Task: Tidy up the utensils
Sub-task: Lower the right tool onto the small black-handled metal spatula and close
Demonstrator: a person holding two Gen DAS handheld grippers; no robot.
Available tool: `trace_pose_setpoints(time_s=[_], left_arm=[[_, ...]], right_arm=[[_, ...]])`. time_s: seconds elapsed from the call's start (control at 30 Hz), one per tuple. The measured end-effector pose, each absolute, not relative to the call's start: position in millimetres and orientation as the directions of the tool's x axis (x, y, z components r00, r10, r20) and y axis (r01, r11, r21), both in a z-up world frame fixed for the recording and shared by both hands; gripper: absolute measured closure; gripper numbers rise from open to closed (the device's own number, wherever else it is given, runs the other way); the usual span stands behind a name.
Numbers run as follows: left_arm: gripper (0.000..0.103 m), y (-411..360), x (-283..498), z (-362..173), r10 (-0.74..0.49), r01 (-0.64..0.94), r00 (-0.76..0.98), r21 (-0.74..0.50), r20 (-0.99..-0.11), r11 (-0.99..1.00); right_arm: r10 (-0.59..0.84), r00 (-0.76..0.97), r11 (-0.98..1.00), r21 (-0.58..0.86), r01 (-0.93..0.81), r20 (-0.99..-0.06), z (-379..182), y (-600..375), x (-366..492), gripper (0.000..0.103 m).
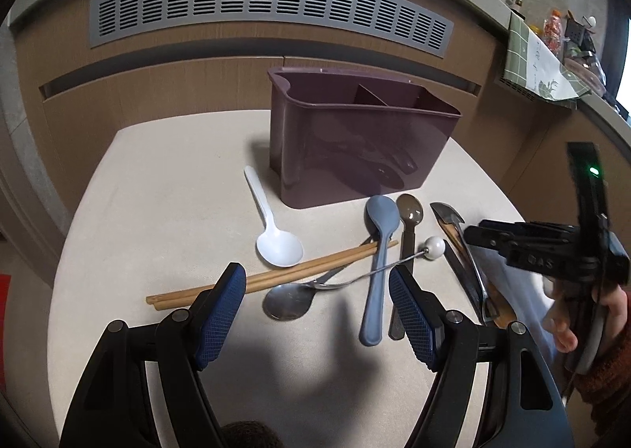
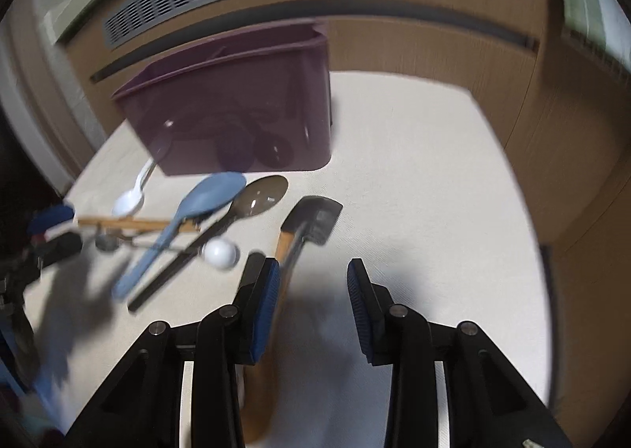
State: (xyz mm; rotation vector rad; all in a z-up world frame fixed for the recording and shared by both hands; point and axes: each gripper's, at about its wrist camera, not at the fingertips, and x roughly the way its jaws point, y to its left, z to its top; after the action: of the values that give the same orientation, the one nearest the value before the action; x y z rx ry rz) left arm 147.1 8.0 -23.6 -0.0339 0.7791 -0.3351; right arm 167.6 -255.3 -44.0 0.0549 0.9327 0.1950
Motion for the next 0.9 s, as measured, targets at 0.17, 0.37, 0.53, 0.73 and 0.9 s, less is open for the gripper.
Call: trace_pose_setpoints(time_s=[0.17,0.37,0.53,0.73,0.9], left_arm=[[0.028,15,146,-18,-0.286,0.280,0.687,-0.120,-0.668,0.953],[0.028,15,151,-24,-0.309,0.289,0.667,-0.147,-0.678,0.946],[0.028,1,149,-28,-0.366,0.353,0.622,-0.170,-0.692,0.920],[0.028,-49,161,-40,-0.511,0.499,0.461,-0.264,-0.726,0.825],[0.028,-96,173,-52,-0.515,0.588,0.394,-0.222,-0.761,0.778]], right_arm=[[0.215,0.550,0.975,0.208,-0.076,-0.807,-53,-255,201,0.067],[0.061,0.554,0.995,0.006,-0.101,-0.830,-55,-221,218,0.065],[0.094,0.554,0.992,0.031,-0.121,-0.827,-52,-227,210,0.073],[0.061,0.609,0.995,0.002,-0.097,-0.791,-44,-269,166,0.074],[0.074,0.623,0.996,0.022,-0.090,-0.779,-42,-295,141,0.074]])
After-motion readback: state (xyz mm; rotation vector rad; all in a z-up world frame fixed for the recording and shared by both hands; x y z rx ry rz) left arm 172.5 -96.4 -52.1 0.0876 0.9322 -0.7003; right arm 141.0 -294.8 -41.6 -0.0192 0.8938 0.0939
